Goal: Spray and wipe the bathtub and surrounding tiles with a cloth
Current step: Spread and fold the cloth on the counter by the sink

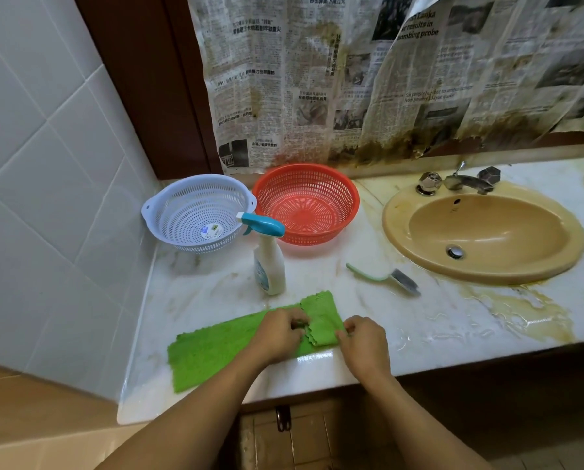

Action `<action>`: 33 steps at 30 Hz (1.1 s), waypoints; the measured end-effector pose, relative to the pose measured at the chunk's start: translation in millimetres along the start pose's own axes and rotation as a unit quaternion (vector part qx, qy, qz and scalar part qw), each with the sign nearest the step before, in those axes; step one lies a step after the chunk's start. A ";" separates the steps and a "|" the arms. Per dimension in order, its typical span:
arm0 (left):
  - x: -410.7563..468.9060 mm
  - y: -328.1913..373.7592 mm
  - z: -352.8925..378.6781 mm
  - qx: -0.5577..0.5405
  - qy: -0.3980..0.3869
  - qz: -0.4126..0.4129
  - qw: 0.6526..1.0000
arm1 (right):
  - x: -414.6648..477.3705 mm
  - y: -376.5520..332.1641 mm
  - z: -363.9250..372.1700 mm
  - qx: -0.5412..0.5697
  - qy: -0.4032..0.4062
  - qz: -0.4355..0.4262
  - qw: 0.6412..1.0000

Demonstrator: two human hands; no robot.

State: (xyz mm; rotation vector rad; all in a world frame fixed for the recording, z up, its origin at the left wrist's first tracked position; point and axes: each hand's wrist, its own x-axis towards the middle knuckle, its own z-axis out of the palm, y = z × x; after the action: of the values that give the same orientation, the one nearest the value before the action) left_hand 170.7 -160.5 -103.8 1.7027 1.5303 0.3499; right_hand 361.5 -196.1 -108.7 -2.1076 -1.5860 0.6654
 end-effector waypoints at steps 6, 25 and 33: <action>0.9 9.8 -14.0 -0.241 0.051 -0.098 0.964 | -14.4 -11.3 0.6 0.065 0.057 -0.123 0.989; -18.7 -25.6 -38.3 -0.223 0.161 -0.207 0.939 | -39.5 -31.7 30.0 -0.063 -0.063 -0.399 0.913; -29.8 -39.4 -36.1 0.129 0.102 0.023 0.986 | -40.8 -19.8 36.1 0.024 -0.014 -0.190 0.981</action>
State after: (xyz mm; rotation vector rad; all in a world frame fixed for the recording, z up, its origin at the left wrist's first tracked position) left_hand 111.9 -176.8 -99.6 1.9550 1.7480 0.3724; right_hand 315.1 -228.6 -120.8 -1.6961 -1.8964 0.5935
